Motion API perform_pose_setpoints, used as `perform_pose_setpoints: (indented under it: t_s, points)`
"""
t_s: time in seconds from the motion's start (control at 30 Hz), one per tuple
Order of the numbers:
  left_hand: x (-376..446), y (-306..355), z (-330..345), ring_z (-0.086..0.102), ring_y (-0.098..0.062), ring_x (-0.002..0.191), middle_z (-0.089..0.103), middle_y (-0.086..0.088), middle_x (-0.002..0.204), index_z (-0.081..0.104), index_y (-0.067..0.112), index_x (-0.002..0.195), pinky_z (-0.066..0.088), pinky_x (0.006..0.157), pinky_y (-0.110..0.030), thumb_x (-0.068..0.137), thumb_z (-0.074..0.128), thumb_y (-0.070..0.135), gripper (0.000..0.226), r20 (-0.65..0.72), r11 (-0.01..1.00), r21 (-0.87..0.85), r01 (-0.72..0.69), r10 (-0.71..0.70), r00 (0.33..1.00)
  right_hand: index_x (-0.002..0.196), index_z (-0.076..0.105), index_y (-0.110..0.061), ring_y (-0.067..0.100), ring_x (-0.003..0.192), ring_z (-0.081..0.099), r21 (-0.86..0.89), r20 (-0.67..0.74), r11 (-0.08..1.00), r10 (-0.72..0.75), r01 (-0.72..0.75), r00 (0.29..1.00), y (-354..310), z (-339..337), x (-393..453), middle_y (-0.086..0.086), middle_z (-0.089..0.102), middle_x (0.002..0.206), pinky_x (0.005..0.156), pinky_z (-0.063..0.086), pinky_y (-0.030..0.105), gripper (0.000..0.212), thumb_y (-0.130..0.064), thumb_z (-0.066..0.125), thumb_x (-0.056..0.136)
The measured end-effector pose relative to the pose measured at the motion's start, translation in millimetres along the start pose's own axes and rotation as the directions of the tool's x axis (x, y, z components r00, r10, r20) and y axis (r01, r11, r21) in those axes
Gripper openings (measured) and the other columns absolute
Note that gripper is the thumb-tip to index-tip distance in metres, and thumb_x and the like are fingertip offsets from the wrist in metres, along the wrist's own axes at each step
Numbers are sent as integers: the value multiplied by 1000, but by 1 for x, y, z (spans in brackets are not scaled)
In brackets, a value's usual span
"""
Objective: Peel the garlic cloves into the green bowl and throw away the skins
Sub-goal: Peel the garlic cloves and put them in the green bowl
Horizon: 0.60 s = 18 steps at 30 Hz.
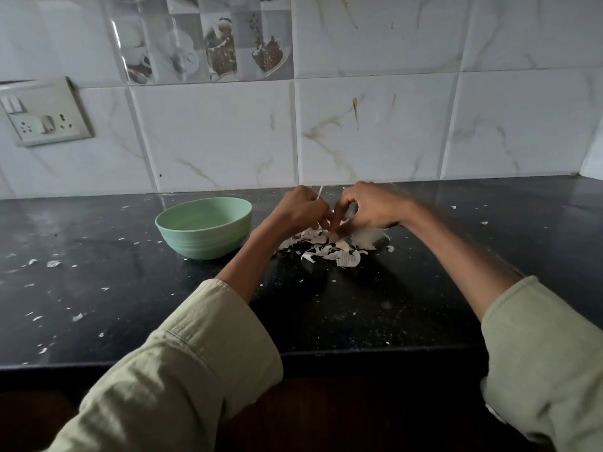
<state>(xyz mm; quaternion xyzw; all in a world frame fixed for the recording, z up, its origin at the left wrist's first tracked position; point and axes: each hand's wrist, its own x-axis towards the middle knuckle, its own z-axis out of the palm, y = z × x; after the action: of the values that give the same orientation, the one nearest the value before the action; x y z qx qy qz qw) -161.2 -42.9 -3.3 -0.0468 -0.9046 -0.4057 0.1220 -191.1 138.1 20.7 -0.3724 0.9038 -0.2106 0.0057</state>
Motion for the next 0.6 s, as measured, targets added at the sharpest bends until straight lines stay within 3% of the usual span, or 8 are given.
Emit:
perform_pose_setpoints:
  t_s: [0.13, 0.27, 0.33, 0.43, 0.53, 0.6]
  points:
    - [-1, -2, 0, 67, -12, 64, 76, -2, 67, 78, 18, 74, 58, 75, -31, 92, 51, 10, 33, -49, 1000, -5, -5, 5, 999, 99, 82, -24, 11, 94, 67, -8, 44, 1000, -25, 25, 999, 3, 3, 3, -6, 77, 100, 66, 42, 7, 24, -31, 90, 77]
    - [-1, -3, 2, 66, -9, 62, 77, -2, 69, 78, 15, 82, 54, 68, -25, 92, 51, 8, 30, -74, 1000, -9, -3, 2, 997, 98, 81, -30, 13, 98, 69, -30, 96, 999, -35, 38, 995, 6, 5, 4, -8, 78, 101, 86, 50, 29, 20, -33, 88, 79]
    - [-1, -3, 3, 65, -8, 61, 77, -1, 70, 78, 15, 83, 52, 65, -23, 93, 51, 6, 30, -81, 1000, -1, -8, 8, 997, 96, 81, -29, 11, 95, 69, -15, 91, 999, -42, 44, 995, 6, 5, 3, -8, 78, 99, 83, 50, 27, 19, -34, 88, 79]
    - [0, -6, 3, 67, -8, 66, 77, 1, 72, 78, 18, 86, 56, 69, -26, 96, 54, 8, 28, -124, 1000, -15, -19, 17, 992, 97, 78, -19, 6, 86, 66, 22, -36, 999, -25, 26, 999, 9, -2, 2, -6, 75, 95, 74, 48, 19, 22, -30, 88, 81]
    - [2, -11, 2, 67, -6, 63, 77, 0, 76, 78, 13, 93, 54, 64, -23, 100, 56, 12, 24, -140, 995, -97, -34, 20, 990, 94, 73, -14, 12, 80, 65, 175, -229, 984, 57, -17, 972, 14, -9, 0, 4, 75, 92, 78, 54, 31, 18, -22, 85, 83]
    - [2, -11, 0, 66, -4, 61, 77, -3, 79, 77, 10, 96, 49, 59, -17, 103, 59, 16, 20, -117, 984, -169, -55, 35, 993, 96, 73, -11, 10, 72, 65, 271, -279, 962, 111, -32, 954, 15, -11, -3, 6, 77, 85, 70, 53, 29, 14, -16, 82, 86]
